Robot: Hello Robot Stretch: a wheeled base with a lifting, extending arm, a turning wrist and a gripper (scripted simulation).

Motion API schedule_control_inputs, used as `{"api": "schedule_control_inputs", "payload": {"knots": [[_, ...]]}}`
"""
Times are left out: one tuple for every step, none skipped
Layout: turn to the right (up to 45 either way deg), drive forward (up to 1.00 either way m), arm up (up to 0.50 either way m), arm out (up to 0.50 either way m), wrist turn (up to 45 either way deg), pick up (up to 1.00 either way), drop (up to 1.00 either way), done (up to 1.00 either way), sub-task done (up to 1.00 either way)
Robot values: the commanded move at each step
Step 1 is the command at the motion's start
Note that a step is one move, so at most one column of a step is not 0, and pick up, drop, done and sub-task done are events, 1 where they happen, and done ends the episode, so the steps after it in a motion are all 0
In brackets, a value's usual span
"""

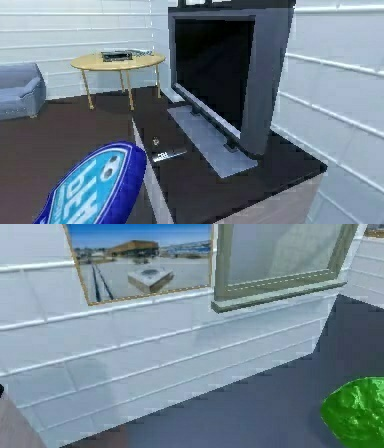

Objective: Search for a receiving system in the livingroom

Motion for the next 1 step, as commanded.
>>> {"api": "schedule_control_inputs", "payload": {"knots": [[0.0, 0.00, 0.00, 0.00, 0.0, 0.00, 0.00, 1.00, 0.00]]}}
